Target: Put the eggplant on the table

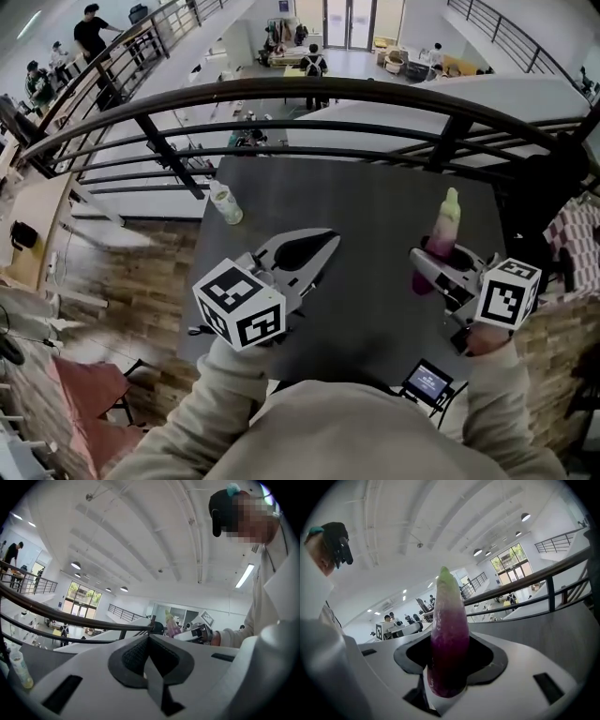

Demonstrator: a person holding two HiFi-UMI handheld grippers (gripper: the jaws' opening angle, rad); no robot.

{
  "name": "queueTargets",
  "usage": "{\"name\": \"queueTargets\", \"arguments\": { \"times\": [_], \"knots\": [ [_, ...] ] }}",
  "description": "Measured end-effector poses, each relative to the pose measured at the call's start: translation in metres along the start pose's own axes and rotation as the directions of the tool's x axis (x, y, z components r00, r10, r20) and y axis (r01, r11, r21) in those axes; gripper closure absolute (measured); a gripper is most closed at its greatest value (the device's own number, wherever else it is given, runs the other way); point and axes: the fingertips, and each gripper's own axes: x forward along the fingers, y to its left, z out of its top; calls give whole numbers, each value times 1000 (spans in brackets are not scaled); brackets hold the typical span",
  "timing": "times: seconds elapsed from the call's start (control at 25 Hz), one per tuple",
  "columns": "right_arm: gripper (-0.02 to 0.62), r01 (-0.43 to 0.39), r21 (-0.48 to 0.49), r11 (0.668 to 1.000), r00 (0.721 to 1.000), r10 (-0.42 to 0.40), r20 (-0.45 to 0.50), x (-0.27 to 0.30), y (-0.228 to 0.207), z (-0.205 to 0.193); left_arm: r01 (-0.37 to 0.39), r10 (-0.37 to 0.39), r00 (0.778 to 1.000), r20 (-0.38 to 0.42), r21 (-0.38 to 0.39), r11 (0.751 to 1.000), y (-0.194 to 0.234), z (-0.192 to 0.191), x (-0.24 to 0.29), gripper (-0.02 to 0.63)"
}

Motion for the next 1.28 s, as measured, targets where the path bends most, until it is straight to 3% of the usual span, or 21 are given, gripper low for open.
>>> {"name": "queueTargets", "arguments": {
  "times": [0.68,1.28],
  "knots": [
    [382,28,66,997,996,-22,-90,14,-25,-47,3,-11,997,-70,-118,993,10,-66,5,600],
    [382,87,114,990,976,-61,-209,29,-58,-97,19,-50,987,-151,-201,979,13,-136,10,600]
  ]
}}
